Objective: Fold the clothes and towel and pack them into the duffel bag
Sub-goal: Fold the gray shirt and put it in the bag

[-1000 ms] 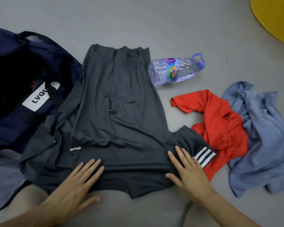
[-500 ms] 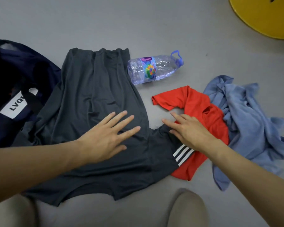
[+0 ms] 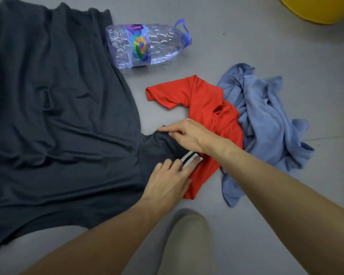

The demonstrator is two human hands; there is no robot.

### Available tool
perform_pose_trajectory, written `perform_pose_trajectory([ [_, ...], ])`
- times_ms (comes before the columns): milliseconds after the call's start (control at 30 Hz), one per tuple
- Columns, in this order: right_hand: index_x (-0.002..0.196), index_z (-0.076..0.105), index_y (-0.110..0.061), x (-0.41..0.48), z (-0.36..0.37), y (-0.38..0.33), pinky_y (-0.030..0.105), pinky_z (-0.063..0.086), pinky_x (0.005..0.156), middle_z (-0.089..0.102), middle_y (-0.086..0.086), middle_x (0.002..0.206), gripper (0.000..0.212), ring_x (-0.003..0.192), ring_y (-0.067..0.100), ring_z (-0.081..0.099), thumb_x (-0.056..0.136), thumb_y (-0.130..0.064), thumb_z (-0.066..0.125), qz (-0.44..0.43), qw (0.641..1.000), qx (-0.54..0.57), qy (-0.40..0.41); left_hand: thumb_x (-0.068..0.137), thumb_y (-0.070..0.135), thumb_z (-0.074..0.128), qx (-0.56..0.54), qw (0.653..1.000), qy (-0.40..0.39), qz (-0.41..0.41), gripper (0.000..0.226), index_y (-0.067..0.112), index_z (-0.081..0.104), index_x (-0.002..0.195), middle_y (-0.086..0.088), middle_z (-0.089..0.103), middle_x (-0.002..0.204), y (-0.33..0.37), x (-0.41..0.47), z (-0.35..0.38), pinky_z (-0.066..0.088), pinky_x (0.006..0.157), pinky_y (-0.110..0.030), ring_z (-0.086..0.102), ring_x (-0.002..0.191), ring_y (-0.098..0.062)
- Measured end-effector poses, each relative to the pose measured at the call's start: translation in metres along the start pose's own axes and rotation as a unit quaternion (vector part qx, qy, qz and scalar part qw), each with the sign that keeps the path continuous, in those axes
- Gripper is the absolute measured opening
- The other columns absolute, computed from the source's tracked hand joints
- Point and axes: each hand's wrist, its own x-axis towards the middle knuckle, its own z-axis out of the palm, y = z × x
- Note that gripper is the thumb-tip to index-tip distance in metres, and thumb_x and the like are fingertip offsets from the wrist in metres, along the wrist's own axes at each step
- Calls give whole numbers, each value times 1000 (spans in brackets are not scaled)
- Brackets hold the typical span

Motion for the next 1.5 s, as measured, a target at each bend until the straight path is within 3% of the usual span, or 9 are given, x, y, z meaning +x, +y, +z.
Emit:
perform_pose_trajectory([
  [133,122,71,-33,11,5,4,23,39,109,67,-9,129,40,123,10,58,95,-13,49,20,999,29,-14,89,44,66,-18,1000,-19,-7,71,30,36,152,-2,66,88,10,25,3,45,60,-37,58,71,-26],
  [300,120,74,-22,8,6,6,23,34,115,67,-7,131,41,129,8,54,93,-5,48,46,995,87,-23,100,43,51,-52,995,-75,-45,53,31,37,150,-3,67,105,10,45,1,45,64,-37,65,88,-29],
  [433,122,72,-21,6,3,3,26,34,116,66,-8,131,40,130,7,53,93,-5,48,74,989,122,-26,99,49,50,-111,991,-52,-62,34,23,59,119,0,64,99,6,40,-12,43,59,-35,66,82,-27],
  [600,121,72,-31,2,2,-5,32,45,109,69,-12,126,40,117,8,63,89,-23,49,97,981,167,10,91,67,45,-168,978,43,-115,40,28,57,89,11,59,80,1,6,-30,48,53,-32,60,66,-9],
  [767,129,66,-15,4,-2,-44,22,54,88,70,0,104,38,87,-2,64,100,-2,46,80,945,315,27,97,29,55,-189,954,137,-189,11,30,63,104,15,64,83,-22,-38,-58,45,53,-23,58,65,-7],
  [933,136,59,-9,25,19,-108,25,59,80,64,11,116,42,88,14,66,101,3,39,78,925,372,-15,96,20,62,-179,919,163,-311,35,33,60,128,16,58,72,-57,-90,-82,27,55,-12,54,74,-5],
  [1233,141,52,-44,44,83,-178,23,50,95,62,-15,127,57,108,6,65,92,-15,45,30,972,220,-82,101,29,53,-184,891,87,-405,40,41,52,139,12,70,89,-115,-170,-70,43,64,-24,63,75,-9],
  [1433,146,50,-19,10,120,-156,40,32,119,41,3,156,48,148,21,31,99,-23,47,-114,983,-86,113,94,34,63,-89,926,77,-360,35,29,61,128,10,49,92,-133,-179,-60,47,54,-28,55,73,-12],
  [1500,154,36,-18,-1,135,-142,46,20,123,24,7,165,58,154,26,14,102,-42,42,-125,973,-171,97,91,25,69,-47,947,106,-299,37,25,62,127,5,52,105,-138,-169,-58,52,69,-34,56,88,-18],
])
